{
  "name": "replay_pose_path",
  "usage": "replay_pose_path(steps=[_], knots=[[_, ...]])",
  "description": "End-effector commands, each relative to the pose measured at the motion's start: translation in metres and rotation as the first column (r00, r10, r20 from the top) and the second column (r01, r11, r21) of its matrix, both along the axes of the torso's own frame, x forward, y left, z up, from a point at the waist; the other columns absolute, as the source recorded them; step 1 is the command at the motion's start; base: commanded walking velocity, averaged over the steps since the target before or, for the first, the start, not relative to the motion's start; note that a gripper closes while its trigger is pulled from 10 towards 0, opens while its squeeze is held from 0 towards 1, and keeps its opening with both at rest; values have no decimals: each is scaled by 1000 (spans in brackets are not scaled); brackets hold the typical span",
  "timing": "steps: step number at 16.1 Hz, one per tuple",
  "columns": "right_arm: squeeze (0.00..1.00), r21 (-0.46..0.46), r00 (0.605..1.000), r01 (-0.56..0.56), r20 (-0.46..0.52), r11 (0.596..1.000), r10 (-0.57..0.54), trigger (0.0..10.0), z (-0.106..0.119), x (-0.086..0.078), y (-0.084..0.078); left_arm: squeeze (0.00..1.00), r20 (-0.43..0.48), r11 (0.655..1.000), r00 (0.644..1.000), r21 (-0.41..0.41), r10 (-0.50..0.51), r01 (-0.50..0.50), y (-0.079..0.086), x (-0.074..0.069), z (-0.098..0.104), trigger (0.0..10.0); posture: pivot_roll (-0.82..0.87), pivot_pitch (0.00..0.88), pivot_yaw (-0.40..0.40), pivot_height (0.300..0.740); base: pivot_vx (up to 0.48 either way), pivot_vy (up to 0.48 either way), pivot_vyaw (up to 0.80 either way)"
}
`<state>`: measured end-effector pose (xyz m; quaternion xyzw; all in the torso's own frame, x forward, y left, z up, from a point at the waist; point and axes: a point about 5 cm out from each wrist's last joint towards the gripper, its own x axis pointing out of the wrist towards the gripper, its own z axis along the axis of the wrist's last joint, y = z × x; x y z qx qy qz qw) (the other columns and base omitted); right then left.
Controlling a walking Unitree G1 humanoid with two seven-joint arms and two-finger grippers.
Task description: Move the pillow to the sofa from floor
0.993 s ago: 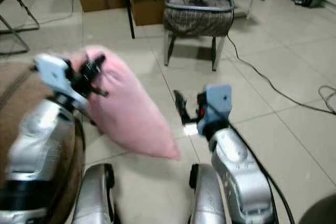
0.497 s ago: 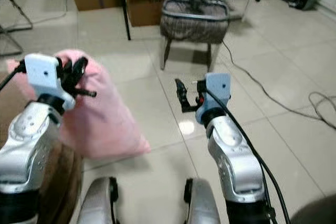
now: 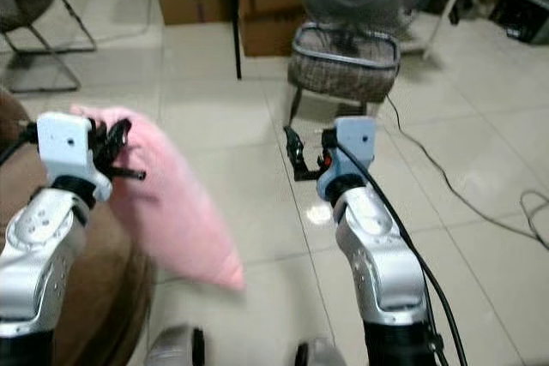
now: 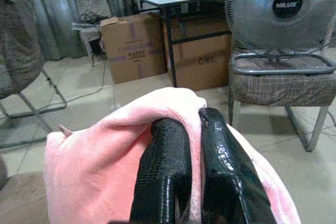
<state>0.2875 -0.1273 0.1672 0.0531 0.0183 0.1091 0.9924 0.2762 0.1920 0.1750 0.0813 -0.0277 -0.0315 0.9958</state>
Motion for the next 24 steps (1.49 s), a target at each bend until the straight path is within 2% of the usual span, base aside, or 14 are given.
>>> replay_pose_path(steps=[1, 6, 9, 11, 12, 13, 16, 20, 24], knots=[[0, 18, 1000, 6, -9, 1000, -6, 10000, -1, -2, -3, 0, 15, 999, 1000, 51, -13, 12, -1, -2, 2, 10000, -49, 0, -4, 740, 0, 0, 0], [0, 45, 1000, 20, -19, 999, -19, 10000, -2, -4, -7, 0, -9, 999, 1000, 50, -3, 4, 4, -11, -4, 10000, -43, 0, -1, 740, 0, 0, 0], [0, -8, 999, 37, 16, 999, -37, 10000, -2, -4, -7, 0, 21, 999, 1000, 34, -23, 22, -1, -10, 2, 10000, -44, 0, 1, 740, 0, 0, 0], [0, -2, 1000, 11, 9, 1000, -11, 10000, -3, -5, -4, 0, 25, 999, 999, 28, -24, 23, -2, -11, 3, 10000, -39, 0, -2, 740, 0, 0, 0], [0, -30, 1000, -18, 8, 999, 18, 10000, -4, -6, -1, 0, 29, 999, 999, 29, -22, 21, -2, -11, 3, 10000, -38, 0, -4, 740, 0, 0, 0], [0, -50, 998, -56, 2, 997, 57, 10000, -5, -7, 4, 0, 36, 1000, 999, 25, -17, 16, -2, -12, 4, 10000, -32, 0, -8, 740, 0, 0, 800], [0, -24, 997, -79, 4, 997, 79, 10000, -4, -6, 7, 0, 39, 1000, 999, 24, -10, 9, -1, -12, 5, 10000, -34, 0, -4, 740, 0, 0, 800], [0, -26, 996, -87, 11, 996, 88, 10000, -1, -4, 7, 0, 33, 1000, 999, 28, 4, -5, -2, -12, 5, 10000, -27, 0, -7, 740, 0, 0, 800], [0, -16, 998, -65, 21, 998, 65, 10000, -1, 1, 7, 0, 77, 1000, 997, 26, -6, 4, 1, -9, 13, 10000, -18, 0, -4, 740, 76, 0, 600]])
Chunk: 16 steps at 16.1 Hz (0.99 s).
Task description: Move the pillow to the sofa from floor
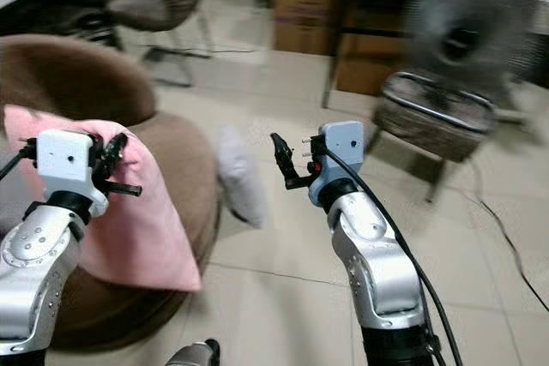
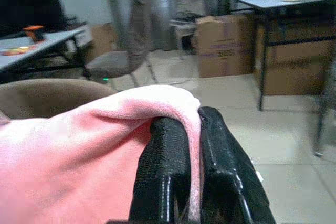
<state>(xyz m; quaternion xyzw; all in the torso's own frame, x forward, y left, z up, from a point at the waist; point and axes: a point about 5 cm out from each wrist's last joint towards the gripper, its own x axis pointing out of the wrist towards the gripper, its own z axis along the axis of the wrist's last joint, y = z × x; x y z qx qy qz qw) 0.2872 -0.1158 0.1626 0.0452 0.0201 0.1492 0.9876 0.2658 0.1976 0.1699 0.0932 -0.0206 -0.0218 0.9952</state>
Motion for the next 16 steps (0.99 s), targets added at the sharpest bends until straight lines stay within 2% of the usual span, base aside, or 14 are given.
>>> replay_pose_path(steps=[1, 4, 6, 9, 12, 16], knots=[[0, 6, 999, 27, 21, 1000, -27, 10000, 4, 2, -5, 0, 91, 1000, 995, 3, -29, 29, -4, 2, 19, 10000, -18, 0, -4, 740, 304, 0, 0], [0, -22, 995, 91, 34, 996, -90, 10000, 3, 4, -14, 0, 79, 997, 994, 0, -75, 75, -8, 8, 20, 10000, -23, 0, 6, 740, 368, 0, 0], [0, -11, 994, 101, 30, 995, -101, 10000, 3, 3, -15, 0, 62, 993, 991, 1, -116, 117, -13, 8, 17, 10000, -33, 0, 17, 740, 377, 0, 0], [0, -19, 994, 99, 38, 995, -98, 10000, 4, 3, -15, 0, 63, 993, 991, 2, -122, 122, -14, 9, 18, 10000, -38, 0, 23, 740, 402, 0, 0], [0, -46, 998, 49, 40, 998, -48, 10000, 4, 2, -9, 0, 69, 994, 992, 10, -106, 106, -10, 11, 21, 10000, -32, 0, 20, 740, 424, 0, 800], [0, -50, 998, 37, 43, 998, -34, 10000, 4, 3, -6, 0, 68, 994, 992, 17, -107, 106, -9, 12, 22, 10000, -28, 0, 22, 740, 426, 0, 800]])
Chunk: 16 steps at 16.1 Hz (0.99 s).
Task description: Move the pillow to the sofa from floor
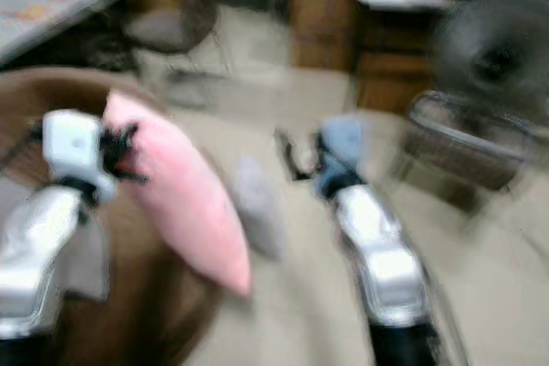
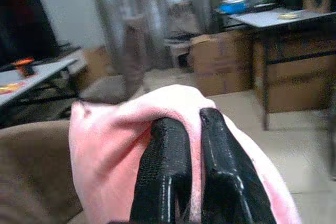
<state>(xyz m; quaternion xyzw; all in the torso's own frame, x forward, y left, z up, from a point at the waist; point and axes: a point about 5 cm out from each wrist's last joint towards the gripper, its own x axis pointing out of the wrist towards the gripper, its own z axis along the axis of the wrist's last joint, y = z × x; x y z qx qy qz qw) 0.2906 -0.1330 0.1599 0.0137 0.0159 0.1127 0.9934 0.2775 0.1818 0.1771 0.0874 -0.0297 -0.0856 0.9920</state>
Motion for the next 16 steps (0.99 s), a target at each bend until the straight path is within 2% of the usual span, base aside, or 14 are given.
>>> replay_pose_path(steps=[1, 8, 9, 13, 14, 15, 16], knots=[[0, 33, 1000, -10, 22, 999, 9, 10000, 5, 0, 9, 0, 62, 1000, 998, 22, 16, -17, 6, 0, 14, 10000, -28, 0, 24, 740, 424, 0, 0], [0, 31, 1000, 16, 17, 999, -17, 10000, 3, 2, 6, 0, 47, 999, 998, 35, -44, 42, -1, 5, 12, 10000, -28, 0, 27, 740, 401, 0, 0], [0, 31, 1000, 16, 15, 999, -16, 10000, 3, 2, 6, 0, 38, 996, 996, 49, -82, 80, -5, 9, 11, 10000, -26, 0, 23, 740, 0, 0, 0], [0, 31, 1000, 16, 15, 999, -16, 10000, 3, 2, 6, 0, 38, 996, 996, 49, -82, 80, -5, 9, 11, 10000, -26, 0, 23, 740, 0, 0, 0], [0, -1, 1000, -19, 2, 1000, 19, 10000, 1, 2, 3, 0, 33, 975, 978, 90, -205, 201, -20, 34, 13, 10000, -47, 0, 29, 740, 0, 0, 0], [0, -37, 997, -77, -11, 996, 76, 10000, -1, 1, 0, 0, 28, 940, 948, 135, -318, 312, -36, 62, 18, 10000, -47, 0, 29, 740, 0, 0, 0], [0, -61, 988, -153, -13, 986, 153, 10000, 0, -2, -3, 0, 34, 934, 943, 154, -330, 322, -41, 78, 24, 10000, -47, 0, 29, 740, 0, 0, 0]])
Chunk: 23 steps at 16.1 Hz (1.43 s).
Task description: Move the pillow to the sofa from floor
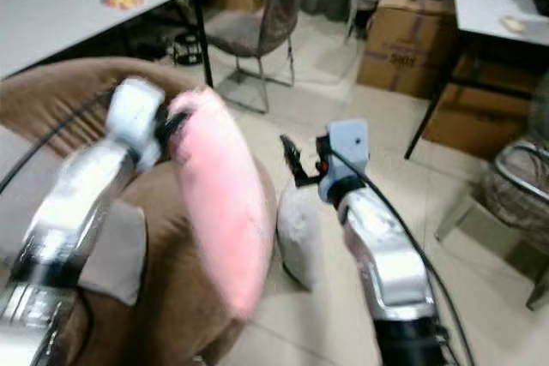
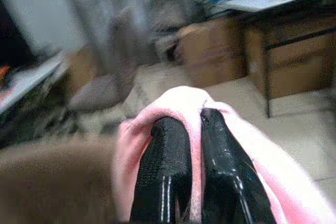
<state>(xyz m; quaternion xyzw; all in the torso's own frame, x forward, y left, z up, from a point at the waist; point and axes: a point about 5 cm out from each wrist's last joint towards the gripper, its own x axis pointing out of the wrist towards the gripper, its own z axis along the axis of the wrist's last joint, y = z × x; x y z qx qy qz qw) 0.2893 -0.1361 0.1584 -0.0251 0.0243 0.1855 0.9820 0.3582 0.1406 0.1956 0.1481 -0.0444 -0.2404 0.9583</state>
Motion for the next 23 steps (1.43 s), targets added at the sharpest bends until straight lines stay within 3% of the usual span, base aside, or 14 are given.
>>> replay_pose_path(steps=[1, 3, 5, 7, 8, 9, 10, 11, 12, 14, 15, 17, 19, 23], knots=[[0, -12, 996, -93, 3, 996, 93, 10000, 3, -5, 0, 0, 62, 1000, 998, 27, 15, -16, 1, 10, 8, 10000, -47, 0, 29, 740, 0, 0, 0], [0, -67, 973, -229, -2, 971, 229, 10000, 4, -16, 0, 0, 41, 980, 984, 95, 171, -175, 21, 25, -11, 10000, -88, 0, 62, 740, 0, 0, 0], [0, -84, 958, -287, -21, 954, 287, 10000, 1, -22, 3, 0, -50, 939, 950, 176, 307, -295, 50, 22, -49, 10000, -95, 0, 67, 740, 0, 0, 0], [0, -91, 940, -341, -41, 936, 339, 10000, -2, -26, 8, 0, -111, 855, 872, 287, 478, -432, 86, 7, -85, 10000, -99, 0, 63, 740, 0, 0, 0], [0, -91, 934, -358, -45, 929, 355, 10000, -2, -27, 10, 0, -119, 839, 856, 305, 504, -451, 93, 3, -90, 10000, -99, 0, 63, 740, 0, 0, 0], [0, -92, 921, -390, -52, 916, 387, 10000, -3, -28, 12, 0, -130, 778, 790, 330, 599, -535, 116, -7, -100, 10000, -96, 0, 58, 740, 0, 0, 0], [0, -94, 916, -400, -53, 912, 397, 10000, -2, -28, 12, 0, -132, 747, 756, 333, 641, -575, 127, -11, -102, 10000, -94, 0, 56, 740, 0, 0, 0], [0, -105, 914, -406, -52, 908, 403, 10000, -2, -27, 11, 0, -127, 687, 687, 303, 715, -660, 148, -15, -97, 10000, -80, 0, 42, 740, 0, 0, 0], [0, -114, 915, -404, -49, 907, 401, 10000, -1, -26, 11, 0, -117, 690, 692, 295, 712, -661, 149, -14, -93, 10000, -77, 0, 39, 740, 0, 0, 0], [0, -119, 912, -411, -48, 904, 408, 10000, 0, -22, 11, 0, -114, 737, 739, 268, 663, -620, 139, -6, -86, 10000, -63, 0, 22, 740, 0, 0, 0], [0, -128, 909, -416, -48, 900, 413, 10000, 0, -19, 12, 0, -102, 778, 783, 246, 613, -578, 125, 4, -77, 10000, -63, 0, 19, 740, 0, 0, 0], [0, -130, 908, -420, -49, 898, 417, 10000, 0, -18, 11, 0, -88, 820, 827, 227, 555, -526, 108, 13, -69, 10000, -65, 0, 20, 740, 0, 0, 0], [0, -131, 906, -422, -50, 897, 419, 10000, 0, -19, 9, 0, -80, 885, 889, 174, 451, -433, 74, 27, -56, 10000, -80, 0, 31, 740, 0, 0, 0], [0, -143, 895, -447, -79, 883, 440, 10000, -4, -28, 6, 0, -65, 940, 943, 121, 327, -318, 25, 42, -37, 10000, -128, 0, 75, 740, 0, 0, 0]])
